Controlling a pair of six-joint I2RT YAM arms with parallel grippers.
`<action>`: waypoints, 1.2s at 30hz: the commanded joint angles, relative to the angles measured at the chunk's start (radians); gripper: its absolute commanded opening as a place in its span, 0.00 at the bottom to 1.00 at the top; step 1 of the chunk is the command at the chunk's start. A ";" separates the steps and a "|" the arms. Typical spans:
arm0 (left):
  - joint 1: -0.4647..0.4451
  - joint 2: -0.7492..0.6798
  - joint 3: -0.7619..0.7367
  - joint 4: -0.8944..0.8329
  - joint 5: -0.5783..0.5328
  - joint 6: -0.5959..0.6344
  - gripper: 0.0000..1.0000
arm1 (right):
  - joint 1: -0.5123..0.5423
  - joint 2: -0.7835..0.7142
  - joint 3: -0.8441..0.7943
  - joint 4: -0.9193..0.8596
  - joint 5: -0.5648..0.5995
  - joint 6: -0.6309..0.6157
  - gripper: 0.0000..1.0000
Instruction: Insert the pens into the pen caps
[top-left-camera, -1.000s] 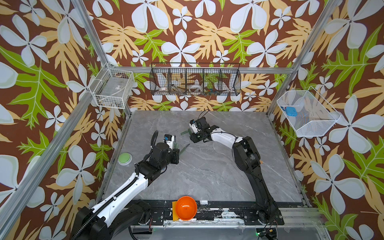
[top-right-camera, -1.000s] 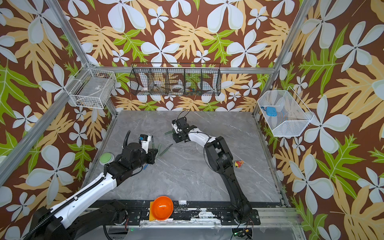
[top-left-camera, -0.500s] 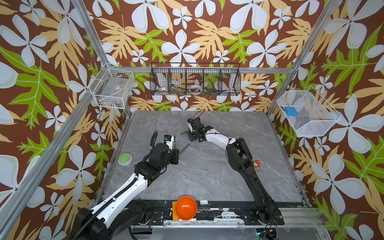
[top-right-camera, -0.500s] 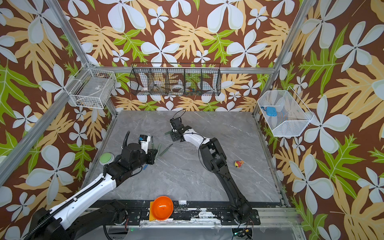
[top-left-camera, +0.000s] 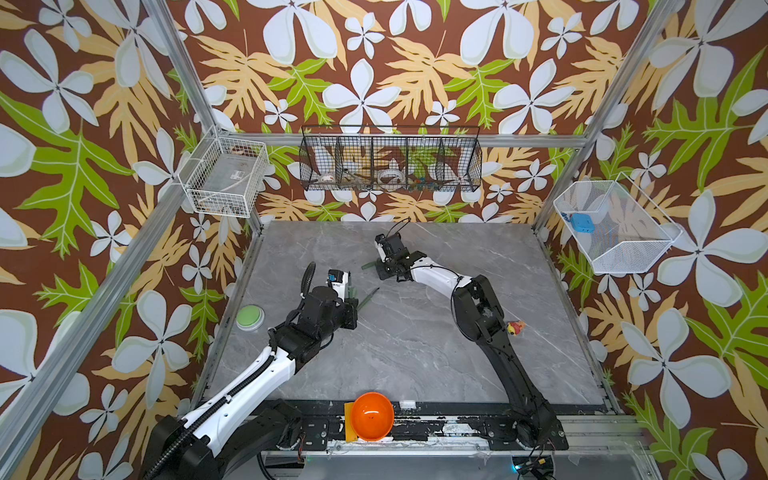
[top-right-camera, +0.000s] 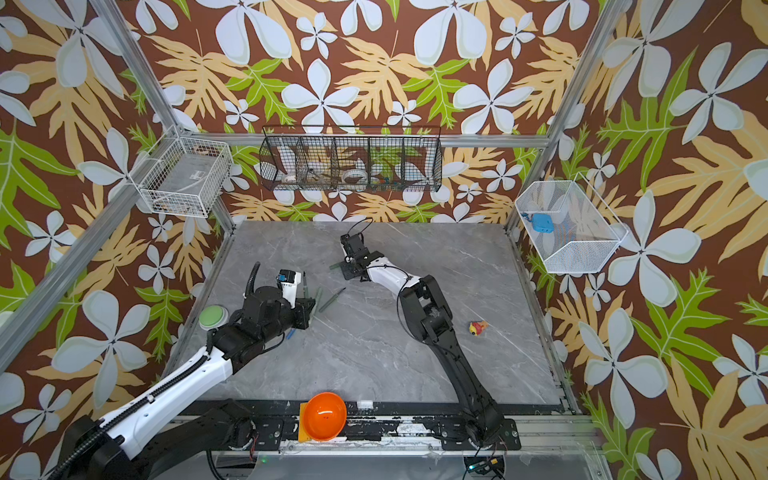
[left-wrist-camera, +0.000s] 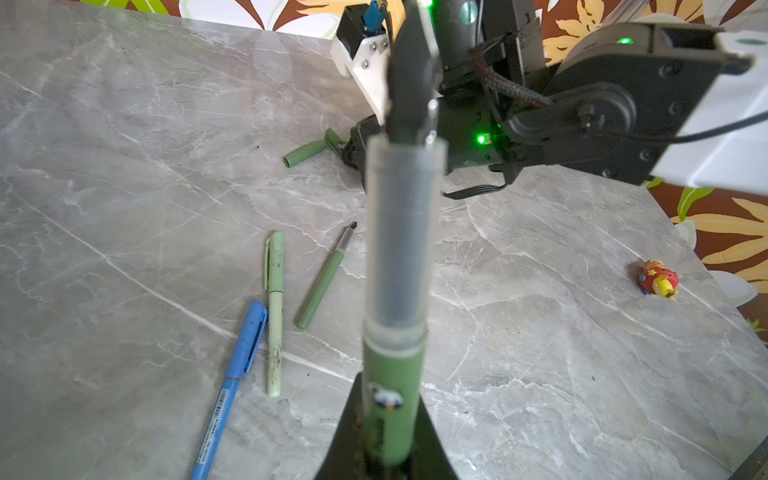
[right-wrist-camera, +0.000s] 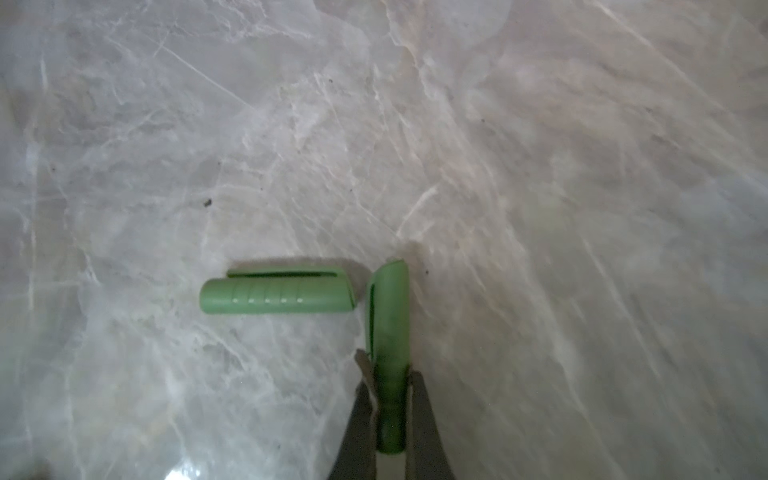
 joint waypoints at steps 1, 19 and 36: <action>0.003 0.007 -0.002 0.041 0.012 0.003 0.00 | -0.006 -0.059 -0.088 -0.061 -0.005 0.002 0.00; 0.003 0.037 -0.009 0.087 0.109 0.009 0.00 | -0.011 -0.737 -0.827 -0.167 -0.084 0.080 0.48; -0.052 0.056 -0.061 0.198 0.216 0.041 0.00 | -0.031 -0.527 -0.550 -0.508 -0.176 -0.382 0.53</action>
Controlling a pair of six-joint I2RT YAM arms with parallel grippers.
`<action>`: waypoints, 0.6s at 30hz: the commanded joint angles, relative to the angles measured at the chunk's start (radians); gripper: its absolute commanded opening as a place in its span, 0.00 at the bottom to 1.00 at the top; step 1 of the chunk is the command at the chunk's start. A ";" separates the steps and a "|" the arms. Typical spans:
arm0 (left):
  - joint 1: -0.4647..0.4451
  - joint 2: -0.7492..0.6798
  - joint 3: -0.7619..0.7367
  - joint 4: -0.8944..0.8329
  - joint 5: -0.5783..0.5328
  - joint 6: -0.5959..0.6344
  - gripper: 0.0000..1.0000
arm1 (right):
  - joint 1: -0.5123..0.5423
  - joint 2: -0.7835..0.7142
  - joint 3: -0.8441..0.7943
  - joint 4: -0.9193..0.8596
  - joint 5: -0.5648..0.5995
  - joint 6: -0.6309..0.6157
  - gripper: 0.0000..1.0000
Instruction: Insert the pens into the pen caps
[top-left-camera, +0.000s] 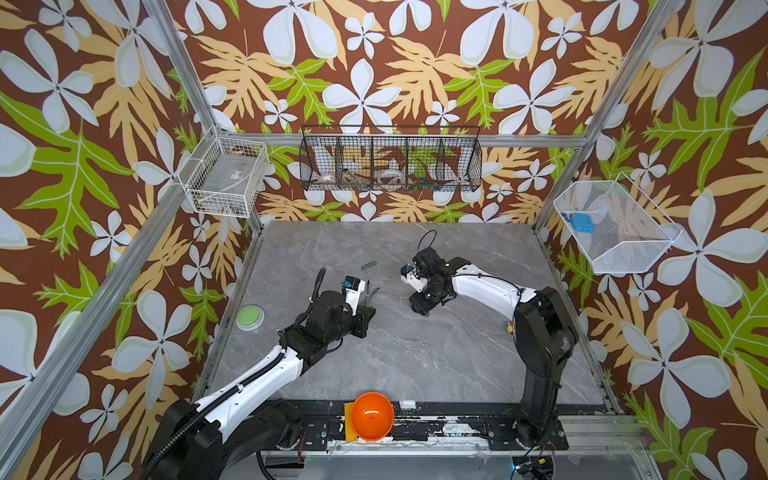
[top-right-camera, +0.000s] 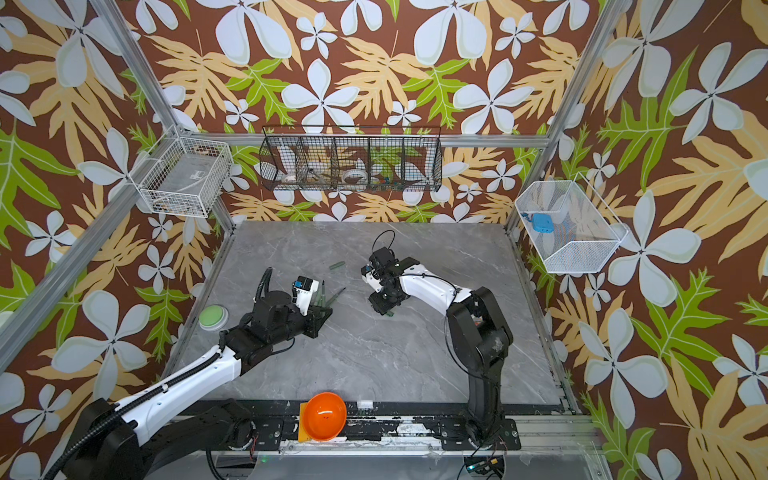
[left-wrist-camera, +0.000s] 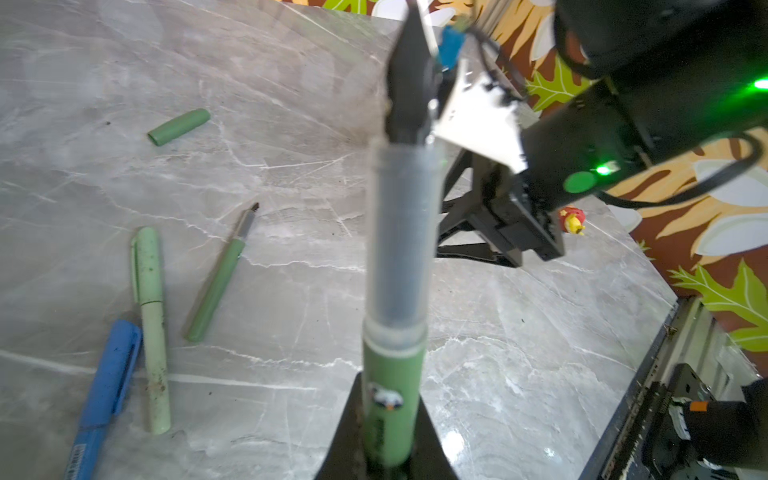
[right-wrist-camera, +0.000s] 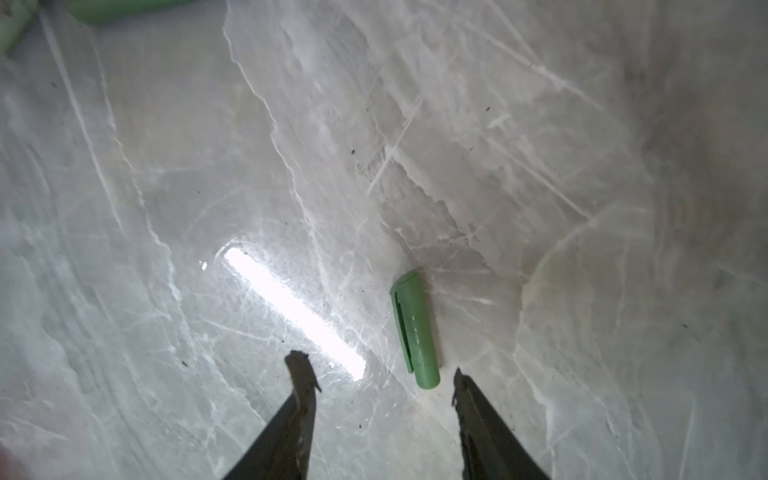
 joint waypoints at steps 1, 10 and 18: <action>-0.003 -0.006 -0.002 0.042 0.003 0.011 0.00 | -0.001 0.045 0.043 -0.099 -0.006 -0.096 0.53; -0.003 -0.003 0.001 0.039 0.005 0.011 0.00 | -0.003 0.104 0.056 -0.028 0.052 -0.045 0.52; -0.003 -0.001 0.003 0.038 0.005 0.010 0.00 | -0.031 0.115 0.051 0.018 0.094 0.041 0.52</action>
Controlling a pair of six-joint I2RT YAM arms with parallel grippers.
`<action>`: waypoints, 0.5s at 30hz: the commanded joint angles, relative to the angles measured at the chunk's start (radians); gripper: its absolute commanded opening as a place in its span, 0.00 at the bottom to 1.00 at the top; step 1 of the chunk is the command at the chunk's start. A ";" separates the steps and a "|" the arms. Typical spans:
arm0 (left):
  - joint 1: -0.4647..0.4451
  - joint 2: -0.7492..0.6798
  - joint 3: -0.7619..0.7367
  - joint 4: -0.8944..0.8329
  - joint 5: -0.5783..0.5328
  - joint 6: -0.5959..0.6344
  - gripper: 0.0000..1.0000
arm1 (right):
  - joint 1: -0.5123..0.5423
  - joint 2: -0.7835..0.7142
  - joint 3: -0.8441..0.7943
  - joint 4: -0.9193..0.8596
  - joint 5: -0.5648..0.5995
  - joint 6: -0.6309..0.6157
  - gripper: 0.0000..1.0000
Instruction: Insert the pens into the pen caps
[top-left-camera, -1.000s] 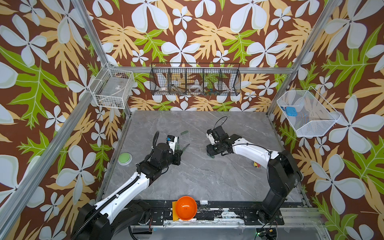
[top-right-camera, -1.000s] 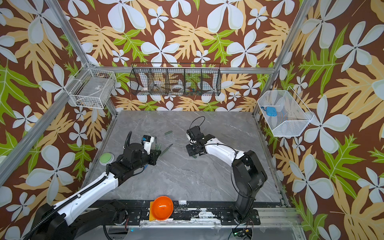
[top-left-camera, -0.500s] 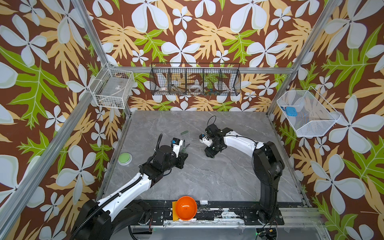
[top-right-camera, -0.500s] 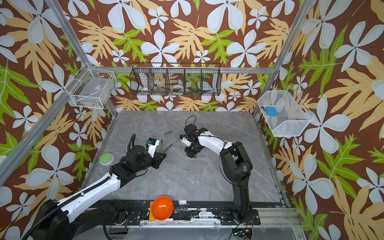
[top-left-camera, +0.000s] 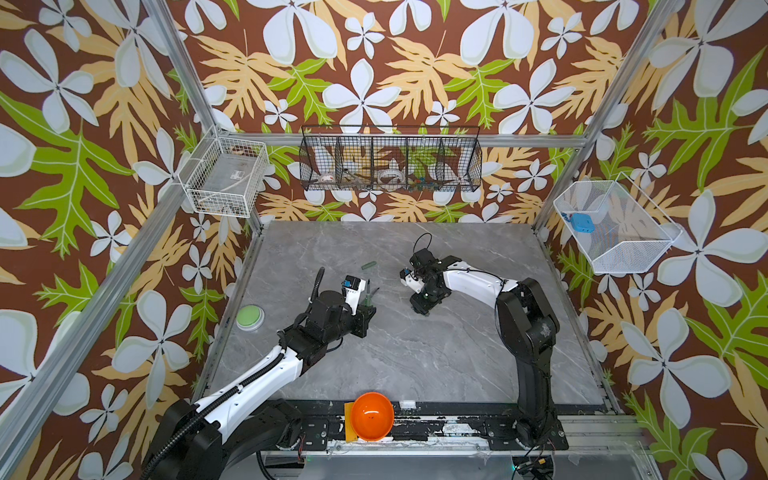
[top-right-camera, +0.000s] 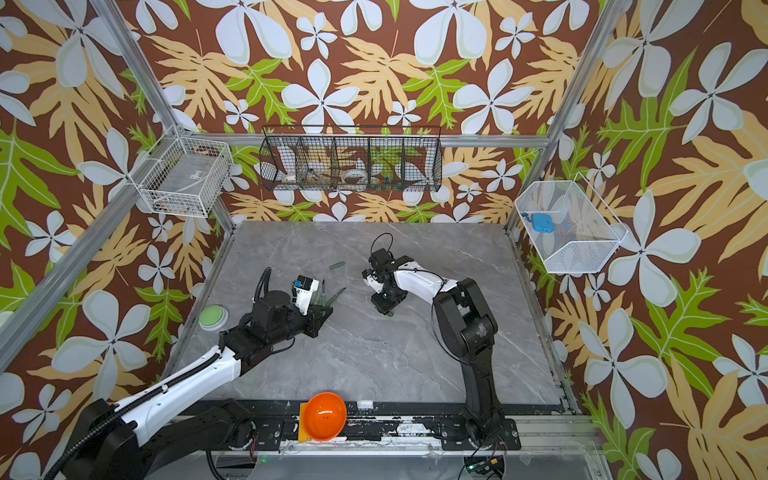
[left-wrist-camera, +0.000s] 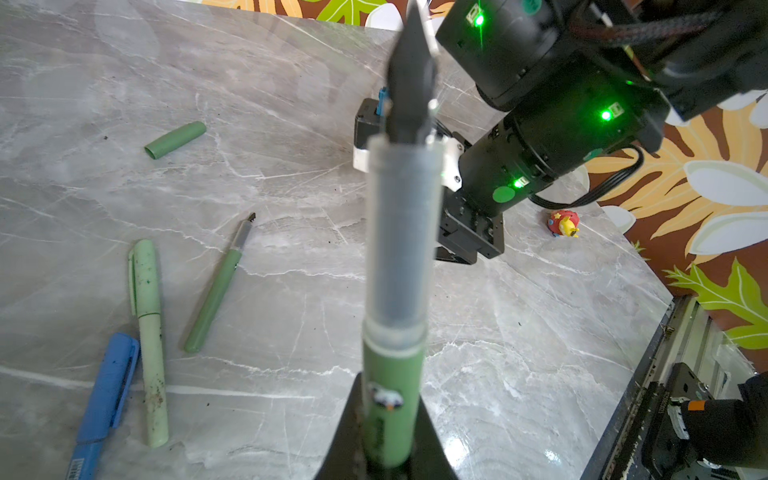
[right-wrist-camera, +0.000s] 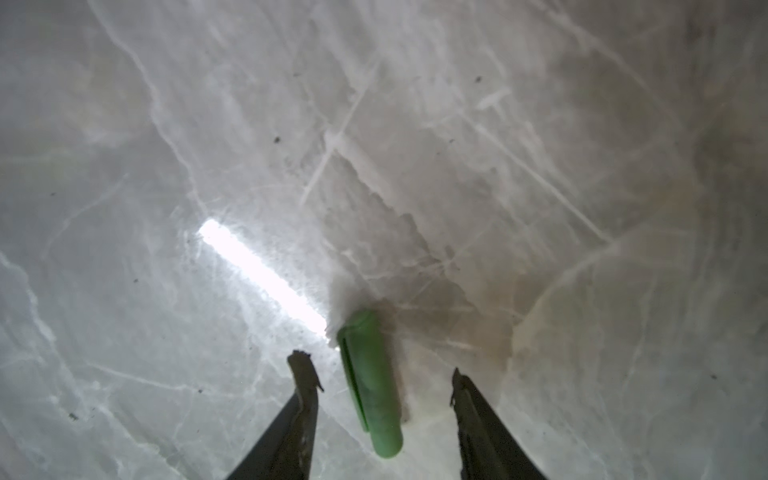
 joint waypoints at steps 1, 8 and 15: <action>-0.002 0.000 0.006 0.025 0.005 0.006 0.00 | -0.006 0.000 -0.002 0.017 0.043 0.052 0.52; -0.002 0.002 0.005 0.024 0.006 0.004 0.00 | -0.041 -0.029 -0.017 0.034 0.028 0.113 0.52; -0.002 0.001 0.002 0.025 0.006 0.003 0.00 | -0.058 -0.118 -0.097 0.114 -0.099 0.079 0.53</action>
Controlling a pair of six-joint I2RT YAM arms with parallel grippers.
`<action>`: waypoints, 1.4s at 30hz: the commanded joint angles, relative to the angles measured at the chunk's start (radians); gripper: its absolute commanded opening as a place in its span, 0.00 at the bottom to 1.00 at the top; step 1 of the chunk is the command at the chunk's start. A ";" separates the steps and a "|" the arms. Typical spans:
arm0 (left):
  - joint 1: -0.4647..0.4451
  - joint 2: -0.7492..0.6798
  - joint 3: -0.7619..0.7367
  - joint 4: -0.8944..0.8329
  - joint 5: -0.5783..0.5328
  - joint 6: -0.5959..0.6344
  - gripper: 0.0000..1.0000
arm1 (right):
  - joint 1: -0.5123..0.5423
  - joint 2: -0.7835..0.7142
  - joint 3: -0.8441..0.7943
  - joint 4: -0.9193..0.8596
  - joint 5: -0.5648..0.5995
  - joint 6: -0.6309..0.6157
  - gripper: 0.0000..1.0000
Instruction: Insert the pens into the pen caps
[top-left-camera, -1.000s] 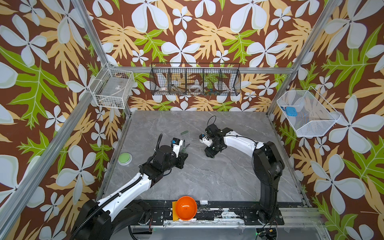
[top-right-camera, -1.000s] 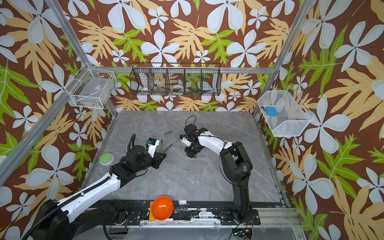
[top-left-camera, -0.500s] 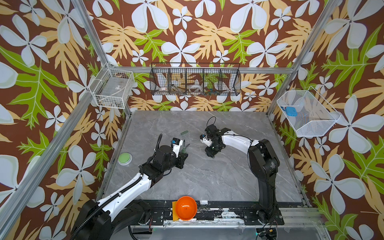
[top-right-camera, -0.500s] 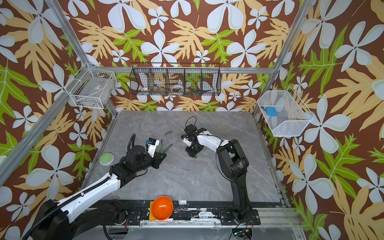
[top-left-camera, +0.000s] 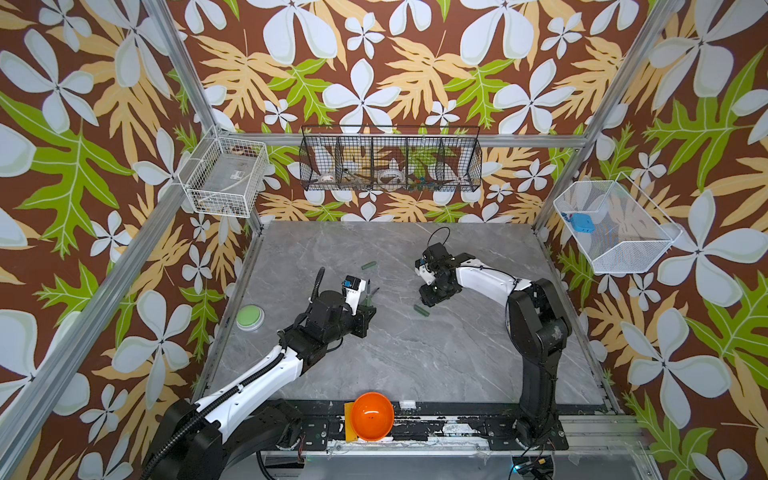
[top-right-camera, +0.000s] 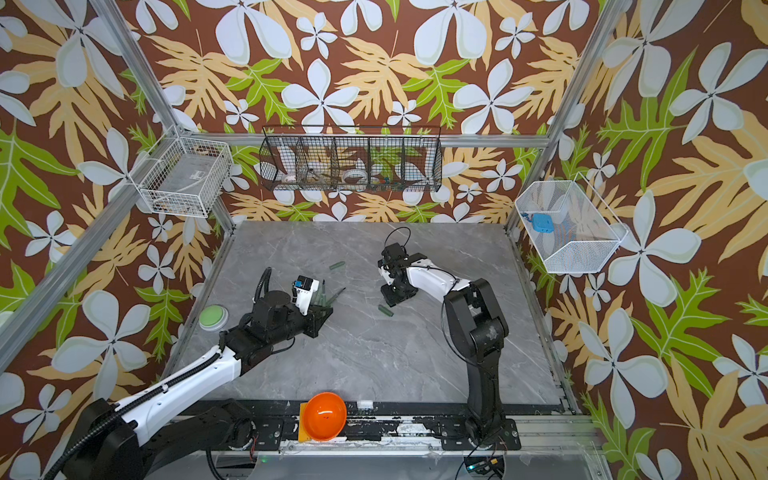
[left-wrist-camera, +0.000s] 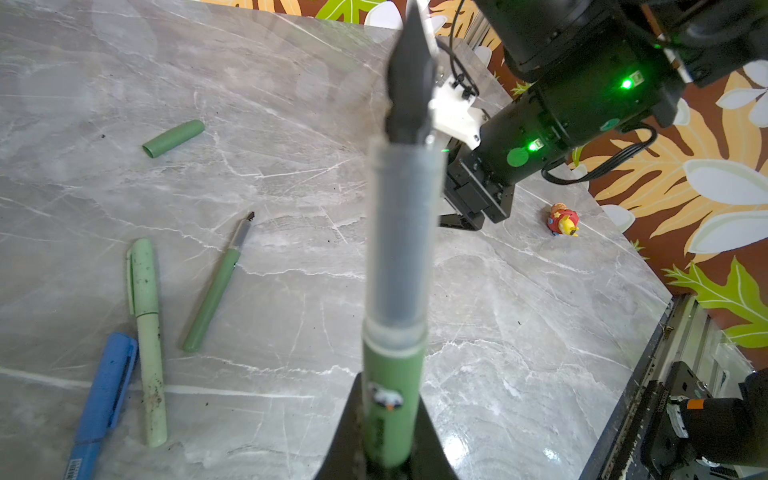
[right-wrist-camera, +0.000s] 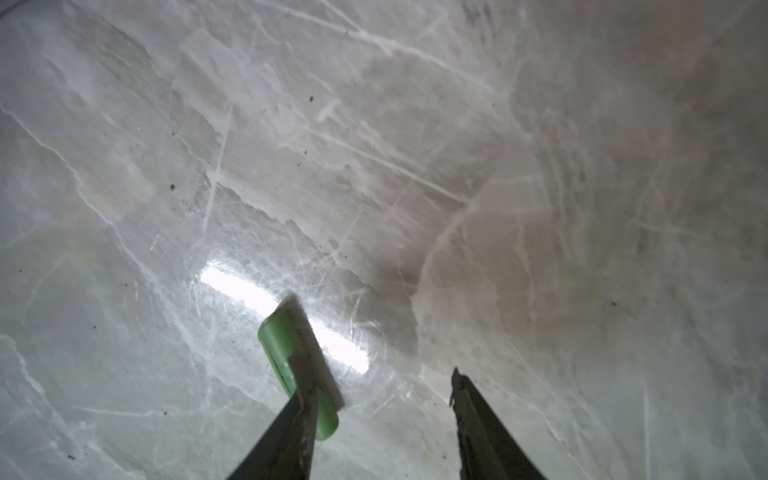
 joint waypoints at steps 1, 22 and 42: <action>-0.002 0.001 0.002 0.028 0.004 0.003 0.00 | 0.031 -0.042 -0.033 0.051 -0.070 -0.078 0.54; -0.002 -0.042 -0.023 0.039 0.005 -0.018 0.00 | 0.080 0.041 -0.030 0.068 0.029 -0.112 0.55; -0.002 -0.022 -0.015 0.037 0.009 -0.016 0.00 | 0.051 0.023 -0.043 0.089 0.003 0.036 0.55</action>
